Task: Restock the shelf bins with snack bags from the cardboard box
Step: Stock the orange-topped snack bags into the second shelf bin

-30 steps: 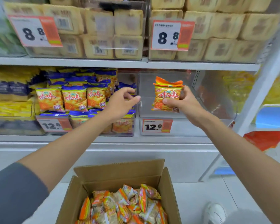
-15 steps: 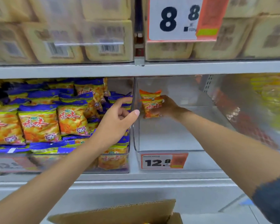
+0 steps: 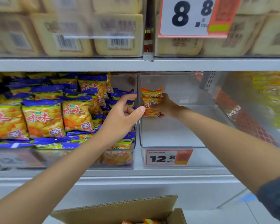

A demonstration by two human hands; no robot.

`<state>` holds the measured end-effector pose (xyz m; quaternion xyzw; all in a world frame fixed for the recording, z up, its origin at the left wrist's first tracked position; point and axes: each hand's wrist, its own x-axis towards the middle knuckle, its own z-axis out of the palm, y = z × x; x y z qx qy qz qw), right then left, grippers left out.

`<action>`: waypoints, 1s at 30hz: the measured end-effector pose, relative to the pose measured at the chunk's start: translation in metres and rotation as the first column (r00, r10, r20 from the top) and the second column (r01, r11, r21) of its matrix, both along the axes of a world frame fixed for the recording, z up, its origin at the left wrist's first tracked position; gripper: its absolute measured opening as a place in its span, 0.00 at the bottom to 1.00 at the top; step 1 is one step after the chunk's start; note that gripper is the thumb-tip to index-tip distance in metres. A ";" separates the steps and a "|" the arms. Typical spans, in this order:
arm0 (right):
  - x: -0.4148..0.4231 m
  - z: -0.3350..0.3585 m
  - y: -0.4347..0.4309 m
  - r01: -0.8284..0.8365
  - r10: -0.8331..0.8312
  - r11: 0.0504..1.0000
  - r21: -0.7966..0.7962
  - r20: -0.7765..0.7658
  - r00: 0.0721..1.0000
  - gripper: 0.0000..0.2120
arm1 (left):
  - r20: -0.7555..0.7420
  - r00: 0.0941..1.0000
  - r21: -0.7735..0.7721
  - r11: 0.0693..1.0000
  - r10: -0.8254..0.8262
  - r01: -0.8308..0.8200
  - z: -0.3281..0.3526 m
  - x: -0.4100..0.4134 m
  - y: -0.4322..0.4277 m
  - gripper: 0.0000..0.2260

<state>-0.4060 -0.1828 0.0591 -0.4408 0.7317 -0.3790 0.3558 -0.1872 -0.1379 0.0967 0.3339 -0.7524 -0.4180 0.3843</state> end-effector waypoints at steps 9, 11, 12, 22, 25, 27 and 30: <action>-0.001 0.030 0.050 0.105 -0.099 0.994 0.027 -0.167 0.981 0.42 | 0.060 0.997 -0.018 0.999 0.038 -0.037 0.011 0.003 0.004 0.22; 0.011 0.046 0.079 0.119 -0.159 0.984 -0.135 -0.338 0.928 0.28 | 0.094 0.992 -0.079 0.994 0.080 -0.072 0.017 0.007 0.011 0.21; 0.021 0.053 0.097 0.110 -0.194 0.965 -0.238 -0.369 0.909 0.21 | 0.101 0.990 -0.107 0.991 0.097 -0.086 0.018 0.010 0.016 0.20; 0.155 -0.039 0.256 -0.202 0.115 0.962 -0.185 -0.397 0.911 0.04 | 0.266 0.963 -0.008 0.999 0.045 -0.044 -0.067 0.122 0.118 0.08; 0.170 -0.111 0.263 -0.388 0.442 0.896 0.216 -0.339 0.831 0.11 | 0.434 0.901 0.153 0.983 0.023 -0.099 -0.122 0.173 0.134 0.07; 0.169 -0.157 0.261 -0.356 0.489 0.844 0.401 -0.304 0.817 0.21 | 0.519 0.852 0.204 0.957 0.071 -0.204 -0.149 0.196 0.139 0.06; 0.165 -0.215 0.261 -0.244 0.434 0.801 0.547 -0.250 0.866 0.30 | 0.541 0.839 0.319 0.912 0.049 -0.259 -0.172 0.204 0.141 0.07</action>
